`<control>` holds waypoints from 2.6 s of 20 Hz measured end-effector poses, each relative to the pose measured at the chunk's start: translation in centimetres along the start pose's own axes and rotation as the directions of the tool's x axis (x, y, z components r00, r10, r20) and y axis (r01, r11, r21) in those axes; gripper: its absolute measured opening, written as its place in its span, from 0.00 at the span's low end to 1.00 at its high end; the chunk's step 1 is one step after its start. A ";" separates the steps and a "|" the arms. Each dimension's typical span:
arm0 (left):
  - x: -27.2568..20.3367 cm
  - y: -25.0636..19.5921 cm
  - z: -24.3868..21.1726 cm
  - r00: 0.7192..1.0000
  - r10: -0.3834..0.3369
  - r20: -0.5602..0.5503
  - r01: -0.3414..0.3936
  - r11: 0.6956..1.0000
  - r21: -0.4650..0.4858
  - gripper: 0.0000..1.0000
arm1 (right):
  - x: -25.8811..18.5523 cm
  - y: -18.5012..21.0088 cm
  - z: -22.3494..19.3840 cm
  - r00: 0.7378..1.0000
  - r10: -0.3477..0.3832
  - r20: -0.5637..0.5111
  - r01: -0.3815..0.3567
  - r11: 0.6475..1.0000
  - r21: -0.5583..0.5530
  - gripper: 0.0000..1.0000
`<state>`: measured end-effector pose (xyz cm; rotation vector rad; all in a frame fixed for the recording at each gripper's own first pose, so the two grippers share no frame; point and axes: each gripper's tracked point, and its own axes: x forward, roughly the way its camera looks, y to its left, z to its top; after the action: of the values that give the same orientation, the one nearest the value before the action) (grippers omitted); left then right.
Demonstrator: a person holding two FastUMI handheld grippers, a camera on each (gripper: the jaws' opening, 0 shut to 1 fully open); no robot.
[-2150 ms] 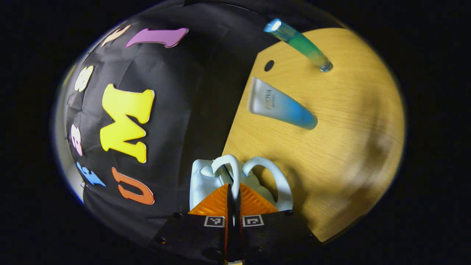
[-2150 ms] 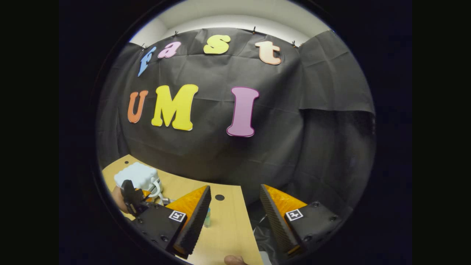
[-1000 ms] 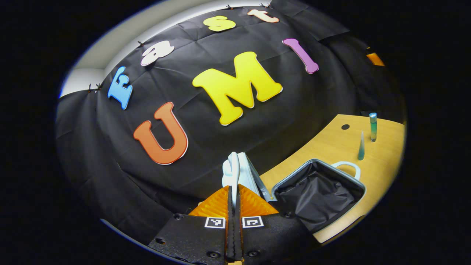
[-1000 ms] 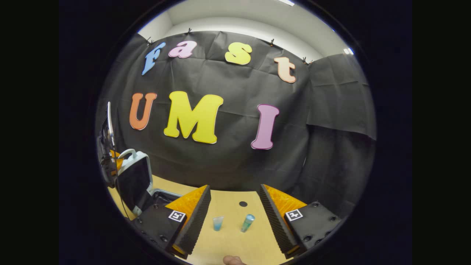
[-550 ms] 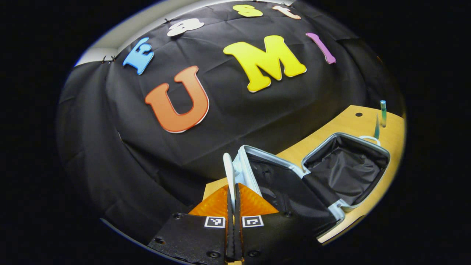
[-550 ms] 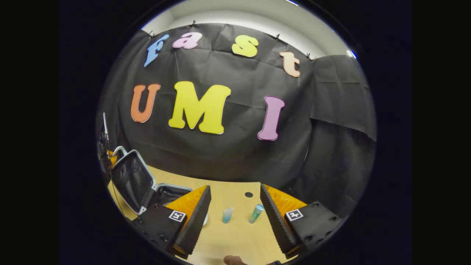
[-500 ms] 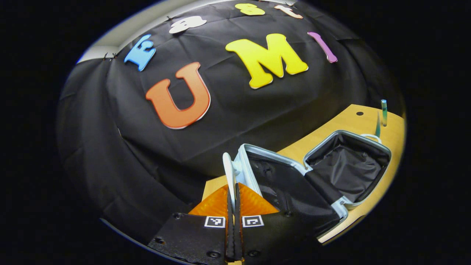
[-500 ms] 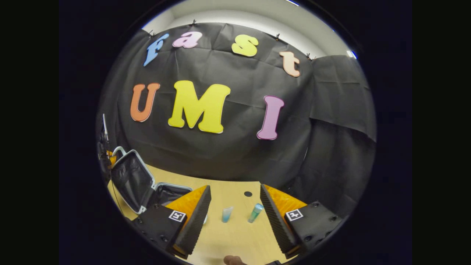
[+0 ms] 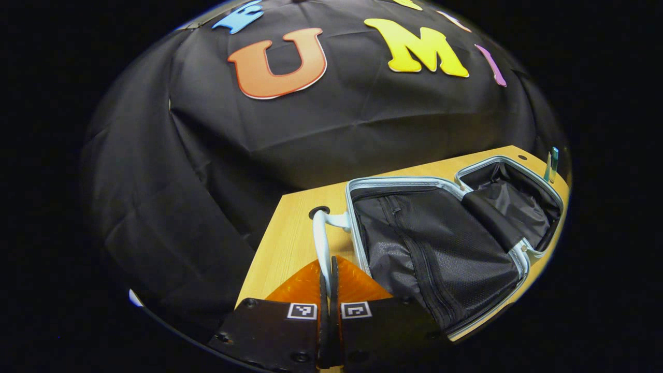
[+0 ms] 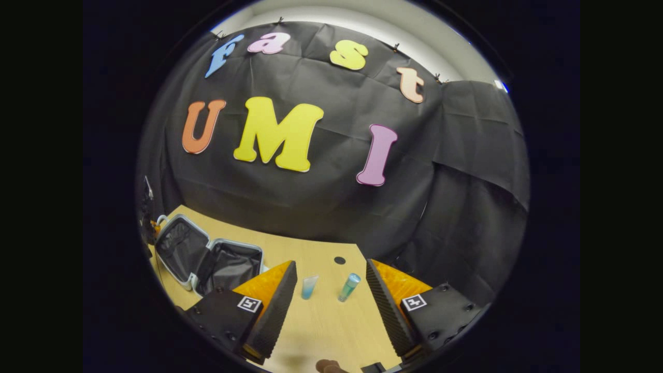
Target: First open the suitcase, pack the skin care products into it, and then close the suitcase.
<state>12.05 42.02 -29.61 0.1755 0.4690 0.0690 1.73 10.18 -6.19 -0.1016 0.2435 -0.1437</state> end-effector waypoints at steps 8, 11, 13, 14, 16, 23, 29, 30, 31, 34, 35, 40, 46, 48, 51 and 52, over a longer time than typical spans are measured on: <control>1.9 1.2 -3.9 0.996 0.003 -0.091 -0.005 1.000 -0.018 0.31 | -0.1 0.6 0.1 1.000 0.024 0.007 -0.024 1.000 -0.013 0.80; 1.0 0.8 -2.1 0.999 0.009 -0.050 -0.011 0.999 -0.037 0.51 | -0.3 0.6 0.1 0.999 0.035 0.018 -0.035 0.999 -0.011 0.80; -0.3 0.3 -0.3 1.000 0.016 -0.015 -0.016 1.000 -0.025 0.64 | 0.1 0.5 0.0 0.999 0.046 0.024 -0.045 0.999 -0.018 0.80; -1.1 -0.2 1.0 1.000 0.016 0.008 -0.016 1.000 -0.026 0.77 | 0.3 0.5 -0.1 0.998 0.056 0.024 -0.056 0.998 -0.016 0.80; -3.1 -2.5 3.6 0.999 -0.002 0.050 0.004 0.999 -0.035 0.93 | 0.7 0.3 -0.3 0.996 0.079 0.029 -0.078 0.997 -0.009 0.80; -9.1 -16.0 10.0 0.984 -0.109 0.141 0.117 0.992 -0.045 0.99 | 3.0 -3.4 -2.5 0.990 0.135 0.029 -0.135 0.991 0.001 0.80; -12.0 -32.2 12.0 0.950 -0.282 0.132 0.290 0.956 -0.046 0.99 | 6.3 -9.8 -4.7 0.988 0.148 0.035 -0.148 0.989 0.000 0.80; -12.2 -35.4 12.2 0.938 -0.323 0.125 0.330 0.943 -0.036 0.99 | 6.9 -10.8 -5.5 0.989 0.149 0.026 -0.149 0.989 0.011 0.80; -12.4 -38.2 12.4 0.927 -0.355 0.118 0.361 0.932 -0.031 0.99 | 7.5 -11.9 -6.0 0.989 0.146 0.018 -0.146 0.989 0.016 0.80; -13.0 -45.5 12.1 0.899 -0.427 0.095 0.432 0.901 -0.033 0.99 | 9.3 -15.2 -8.1 0.990 0.142 -0.007 -0.142 0.990 0.014 0.80; -12.8 -47.7 11.8 0.896 -0.437 0.084 0.440 0.897 -0.027 0.99 | 10.0 -16.3 -8.9 0.989 0.144 -0.015 -0.144 0.990 0.009 0.80; -10.3 -55.5 10.0 0.890 -0.455 0.011 0.455 0.890 -0.010 0.99 | 13.4 -21.5 -12.6 0.989 0.131 -0.073 -0.131 0.991 -0.003 0.80; -5.3 -59.4 8.5 0.915 -0.401 -0.040 0.401 0.916 -0.015 0.99 | 14.7 -22.6 -15.4 0.970 0.217 -0.112 -0.213 0.976 0.054 0.80; -3.6 -59.9 8.1 0.923 -0.379 -0.058 0.379 0.925 -0.024 0.99 | 15.2 -22.8 -16.3 0.967 0.218 -0.128 -0.216 0.976 0.032 0.80; -1.2 -60.4 8.4 0.931 -0.361 -0.056 0.359 0.933 -0.033 0.99 | 15.7 -23.2 -17.0 0.964 0.220 -0.147 -0.220 0.975 0.021 0.80; -0.7 -60.5 9.0 0.932 -0.360 -0.034 0.359 0.933 -0.035 0.98 | 15.9 -23.4 -17.4 0.963 0.220 -0.155 -0.219 0.975 0.025 0.80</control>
<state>17.13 -18.90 -32.54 0.0584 0.5331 -0.2812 9.63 -16.70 -23.96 -0.0553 0.4091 0.0686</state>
